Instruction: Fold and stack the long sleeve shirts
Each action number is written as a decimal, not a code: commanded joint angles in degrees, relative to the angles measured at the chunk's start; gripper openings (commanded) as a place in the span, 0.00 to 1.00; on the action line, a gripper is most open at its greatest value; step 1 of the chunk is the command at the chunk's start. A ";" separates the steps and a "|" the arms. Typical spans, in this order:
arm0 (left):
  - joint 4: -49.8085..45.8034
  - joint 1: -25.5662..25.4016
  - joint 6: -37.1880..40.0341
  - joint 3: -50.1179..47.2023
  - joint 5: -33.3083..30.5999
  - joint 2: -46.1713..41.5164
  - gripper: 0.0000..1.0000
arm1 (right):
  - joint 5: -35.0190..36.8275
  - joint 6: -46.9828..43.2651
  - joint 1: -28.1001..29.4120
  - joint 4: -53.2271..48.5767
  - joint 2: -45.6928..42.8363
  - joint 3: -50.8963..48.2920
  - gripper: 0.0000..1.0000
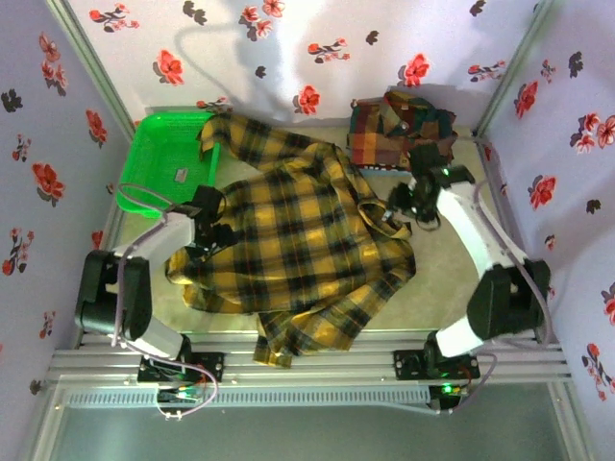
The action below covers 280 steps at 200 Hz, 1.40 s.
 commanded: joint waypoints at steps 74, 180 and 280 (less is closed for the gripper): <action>0.23 -1.31 -4.83 -6.09 2.44 -4.66 0.80 | 4.30 -13.39 8.96 -5.27 24.20 12.80 0.45; 3.10 -1.77 -5.34 -8.04 1.99 -1.53 0.80 | 9.95 -12.17 8.29 -4.58 29.40 15.76 0.33; 4.36 -1.77 -5.79 -8.65 1.66 -0.03 0.80 | 10.58 -12.30 8.07 -5.14 31.67 15.65 0.35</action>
